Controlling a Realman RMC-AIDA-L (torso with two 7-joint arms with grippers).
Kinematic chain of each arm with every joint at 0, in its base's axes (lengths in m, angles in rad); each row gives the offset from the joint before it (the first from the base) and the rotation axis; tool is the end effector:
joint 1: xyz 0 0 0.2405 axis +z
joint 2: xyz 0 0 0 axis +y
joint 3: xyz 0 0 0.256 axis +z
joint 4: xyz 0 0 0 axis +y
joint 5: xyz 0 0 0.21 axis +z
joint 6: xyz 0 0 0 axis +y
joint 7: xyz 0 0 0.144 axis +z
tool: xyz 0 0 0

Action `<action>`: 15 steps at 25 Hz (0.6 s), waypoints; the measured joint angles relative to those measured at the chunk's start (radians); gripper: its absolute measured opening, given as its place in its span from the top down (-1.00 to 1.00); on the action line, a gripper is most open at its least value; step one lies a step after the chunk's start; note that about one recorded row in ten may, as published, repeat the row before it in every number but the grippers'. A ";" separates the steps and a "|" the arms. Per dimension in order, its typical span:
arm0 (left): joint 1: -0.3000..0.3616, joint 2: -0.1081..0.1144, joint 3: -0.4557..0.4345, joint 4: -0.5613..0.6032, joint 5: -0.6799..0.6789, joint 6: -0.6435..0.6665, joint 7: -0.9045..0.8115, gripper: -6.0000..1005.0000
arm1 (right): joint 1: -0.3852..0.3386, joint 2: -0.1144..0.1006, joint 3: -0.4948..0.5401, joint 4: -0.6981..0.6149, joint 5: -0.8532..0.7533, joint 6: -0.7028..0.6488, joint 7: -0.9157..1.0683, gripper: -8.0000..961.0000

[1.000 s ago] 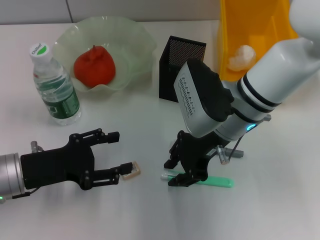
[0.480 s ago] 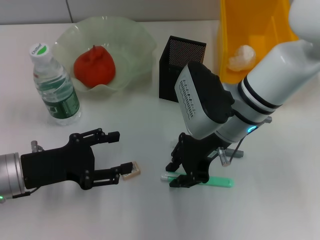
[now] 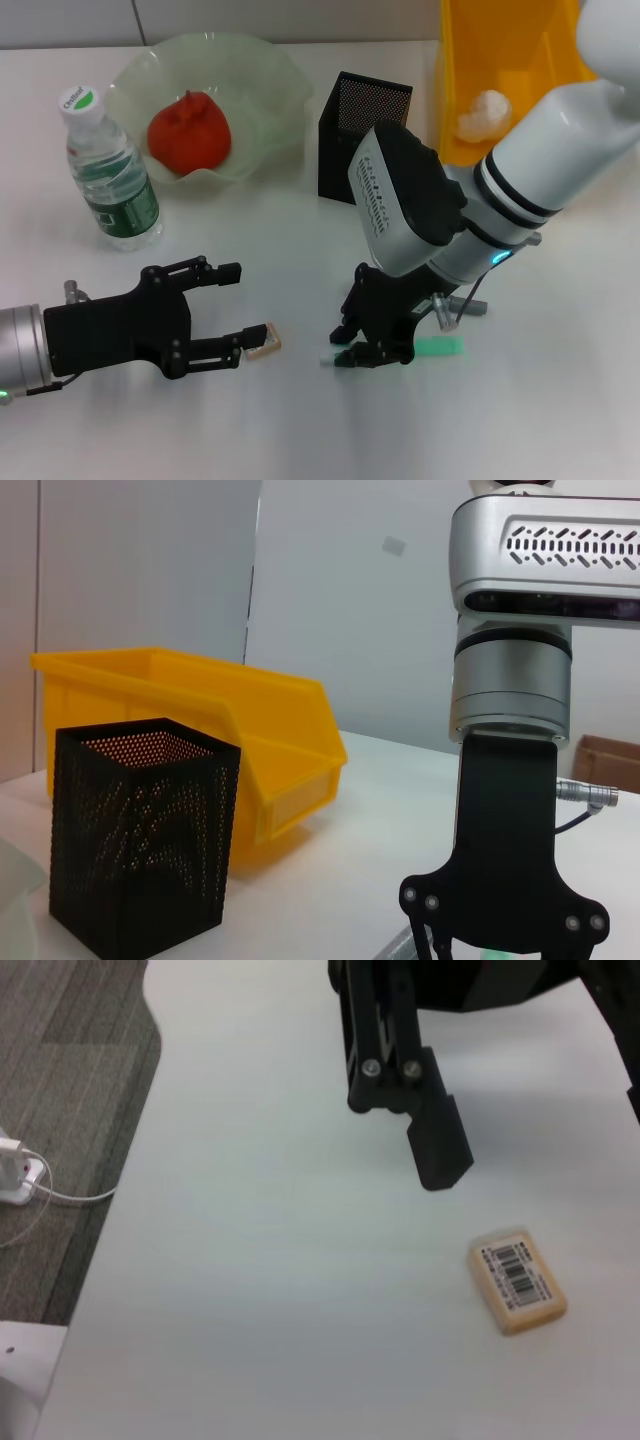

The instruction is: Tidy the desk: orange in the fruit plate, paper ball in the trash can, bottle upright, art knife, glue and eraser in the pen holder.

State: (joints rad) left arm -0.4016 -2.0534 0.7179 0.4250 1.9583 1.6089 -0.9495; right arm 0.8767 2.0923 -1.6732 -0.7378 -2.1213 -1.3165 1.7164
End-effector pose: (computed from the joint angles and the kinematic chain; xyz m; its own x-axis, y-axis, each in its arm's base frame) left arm -0.3045 0.2632 -0.0296 0.8236 0.2091 0.5272 0.3359 -0.9288 -0.1564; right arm 0.1529 0.3384 -0.1146 0.9641 0.0970 0.2473 0.0581 -0.9854 0.1599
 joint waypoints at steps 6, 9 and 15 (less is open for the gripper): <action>0.002 -0.001 0.000 0.000 0.002 -0.002 0.000 -0.61 | -0.003 0.000 0.001 -0.002 0.015 0.000 -0.002 0.52; 0.003 0.000 0.000 0.000 0.001 -0.002 0.000 -0.61 | -0.004 0.000 0.007 -0.006 0.019 -0.003 -0.002 0.59; 0.006 0.002 0.000 0.000 0.001 -0.003 0.000 -0.61 | -0.005 -0.006 0.010 -0.008 0.042 -0.008 -0.002 0.63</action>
State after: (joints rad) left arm -0.3961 -2.0517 0.7179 0.4249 1.9589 1.6059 -0.9495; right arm 0.8713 2.0865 -1.6629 -0.7457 -2.0792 -1.3243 1.7140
